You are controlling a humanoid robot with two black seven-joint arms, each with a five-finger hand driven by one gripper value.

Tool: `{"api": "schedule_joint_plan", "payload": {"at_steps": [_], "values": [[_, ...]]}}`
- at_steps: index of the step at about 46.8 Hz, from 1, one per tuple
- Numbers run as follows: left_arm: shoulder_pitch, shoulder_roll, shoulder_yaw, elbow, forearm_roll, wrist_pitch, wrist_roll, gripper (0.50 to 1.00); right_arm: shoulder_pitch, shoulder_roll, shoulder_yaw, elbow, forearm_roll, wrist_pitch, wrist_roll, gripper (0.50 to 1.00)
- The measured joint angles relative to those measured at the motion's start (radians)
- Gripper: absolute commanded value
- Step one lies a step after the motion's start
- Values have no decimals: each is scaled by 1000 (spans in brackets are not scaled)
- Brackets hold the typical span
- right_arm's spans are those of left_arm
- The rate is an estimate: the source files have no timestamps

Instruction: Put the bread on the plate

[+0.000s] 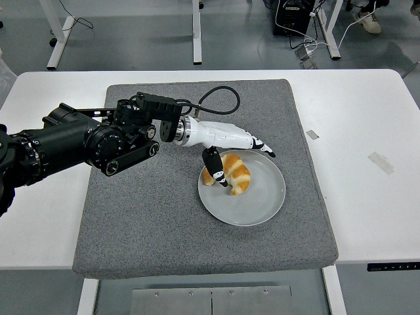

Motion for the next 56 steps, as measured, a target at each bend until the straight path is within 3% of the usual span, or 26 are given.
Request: {"api": "schedule_joint_plan", "payload": {"at_steps": [17,27,32,36,45,56], "values": [[-38,0,-85,1,-336,26,14,975,-3,0,-1,0,0,0,0,1000],[-27,79,-189,0,-649,21,122,977,-5,0,-1,-1,0,1,0,1000],[-7,140,-258,0,-800,20,138,977,-5,0,-1,-1,0,1,0,1000],[24,182,-313,0,-903,20,157,977,-5,0,-1,-1,0,1,-1,1000],[147,239,-509,0,-1069,26,257,977,-5,0,0,1,0,0,-1,1000],[365,212,-912,1,-1173,107,264,977,-5,0,0,4,0,1,-1,1000]]}}
